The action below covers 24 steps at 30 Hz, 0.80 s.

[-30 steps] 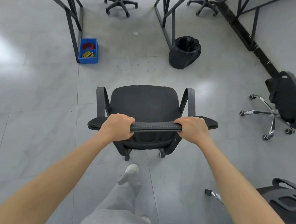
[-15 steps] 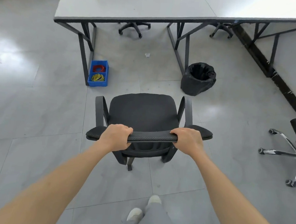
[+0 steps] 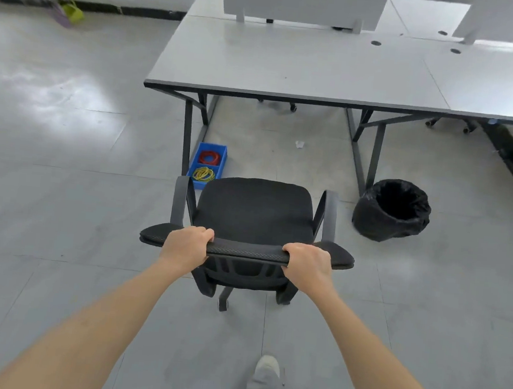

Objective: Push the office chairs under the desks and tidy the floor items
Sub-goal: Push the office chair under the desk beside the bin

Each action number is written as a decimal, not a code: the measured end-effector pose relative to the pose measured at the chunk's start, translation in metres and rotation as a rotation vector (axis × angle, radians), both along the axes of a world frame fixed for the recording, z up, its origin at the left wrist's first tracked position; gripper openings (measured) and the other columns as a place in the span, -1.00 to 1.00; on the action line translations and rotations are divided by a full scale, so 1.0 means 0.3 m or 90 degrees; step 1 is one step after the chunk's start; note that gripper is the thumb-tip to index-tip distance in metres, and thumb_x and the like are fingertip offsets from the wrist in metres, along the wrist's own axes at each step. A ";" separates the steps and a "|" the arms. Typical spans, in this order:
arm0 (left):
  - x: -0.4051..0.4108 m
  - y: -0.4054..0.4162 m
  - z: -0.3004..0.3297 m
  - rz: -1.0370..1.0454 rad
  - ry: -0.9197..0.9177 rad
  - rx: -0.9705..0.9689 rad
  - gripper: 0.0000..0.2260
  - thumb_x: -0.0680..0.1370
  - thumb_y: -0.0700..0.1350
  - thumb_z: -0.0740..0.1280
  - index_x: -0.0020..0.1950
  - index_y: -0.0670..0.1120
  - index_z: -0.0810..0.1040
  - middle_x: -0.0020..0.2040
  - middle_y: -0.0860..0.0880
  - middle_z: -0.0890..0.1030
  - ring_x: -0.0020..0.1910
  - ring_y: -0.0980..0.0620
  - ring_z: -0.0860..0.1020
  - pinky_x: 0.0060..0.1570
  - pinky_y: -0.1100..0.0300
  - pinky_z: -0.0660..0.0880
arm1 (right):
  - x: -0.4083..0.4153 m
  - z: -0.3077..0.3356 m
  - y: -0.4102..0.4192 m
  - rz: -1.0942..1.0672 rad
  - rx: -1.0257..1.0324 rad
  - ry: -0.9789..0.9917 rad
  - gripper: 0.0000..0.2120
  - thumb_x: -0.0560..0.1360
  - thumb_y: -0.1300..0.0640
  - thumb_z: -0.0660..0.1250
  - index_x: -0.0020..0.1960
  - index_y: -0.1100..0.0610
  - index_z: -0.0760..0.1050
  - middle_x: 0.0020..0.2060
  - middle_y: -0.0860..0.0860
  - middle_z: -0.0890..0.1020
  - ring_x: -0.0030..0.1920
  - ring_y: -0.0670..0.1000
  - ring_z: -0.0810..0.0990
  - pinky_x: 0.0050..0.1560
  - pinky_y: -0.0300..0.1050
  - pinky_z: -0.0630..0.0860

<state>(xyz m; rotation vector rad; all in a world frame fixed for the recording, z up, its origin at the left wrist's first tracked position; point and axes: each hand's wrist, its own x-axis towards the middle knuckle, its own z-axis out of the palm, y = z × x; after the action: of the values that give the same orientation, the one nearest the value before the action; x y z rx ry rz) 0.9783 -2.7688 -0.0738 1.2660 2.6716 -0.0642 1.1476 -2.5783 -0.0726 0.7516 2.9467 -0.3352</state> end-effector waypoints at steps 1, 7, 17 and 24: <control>-0.043 0.018 0.002 -0.008 -0.003 0.000 -0.85 0.46 -0.14 0.26 0.02 -0.03 0.45 -0.03 0.02 0.57 -0.04 -0.04 0.50 -0.25 0.16 0.31 | -0.037 -0.006 0.016 0.000 -0.006 -0.003 -0.83 0.42 0.09 0.22 -0.04 0.04 0.53 -0.14 -0.06 0.64 -0.10 0.05 0.57 -0.27 -0.17 0.29; -0.353 0.074 -0.004 -0.079 -0.005 0.007 -0.81 0.43 -0.16 0.25 0.02 -0.02 0.51 -0.04 0.03 0.58 0.01 -0.02 0.53 -0.22 0.11 0.45 | -0.245 -0.055 -0.002 -0.041 0.030 0.071 -0.58 0.01 0.13 0.50 -0.47 0.05 0.21 -0.60 -0.06 0.39 -0.57 -0.03 0.38 -0.54 -0.29 -0.10; -0.839 0.418 0.002 -0.196 -0.007 0.008 -0.83 0.47 -0.08 0.29 0.06 -0.02 0.51 0.02 0.02 0.60 0.02 -0.01 0.54 -0.23 0.22 0.39 | -0.635 -0.075 0.169 -0.154 0.106 0.070 -0.73 0.01 0.04 0.54 -0.48 0.03 0.45 -0.57 -0.09 0.49 -0.53 -0.03 0.50 -0.58 -0.27 0.21; -0.957 0.664 -0.007 -0.218 -0.021 0.056 -0.81 0.47 -0.01 0.32 0.03 -0.05 0.52 -0.03 -0.01 0.62 -0.06 -0.03 0.56 -0.22 0.20 0.42 | -0.769 -0.059 0.419 -0.196 0.126 0.103 -0.92 0.15 0.14 0.45 -0.37 0.06 0.56 -0.49 -0.06 0.59 -0.46 0.06 0.56 -0.48 -0.30 0.25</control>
<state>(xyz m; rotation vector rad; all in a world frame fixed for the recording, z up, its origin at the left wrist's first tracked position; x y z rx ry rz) 0.6910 -2.5696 -0.0758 1.7229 2.4248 0.0286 0.9170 -2.4528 -0.0902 1.2669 3.0419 -0.1289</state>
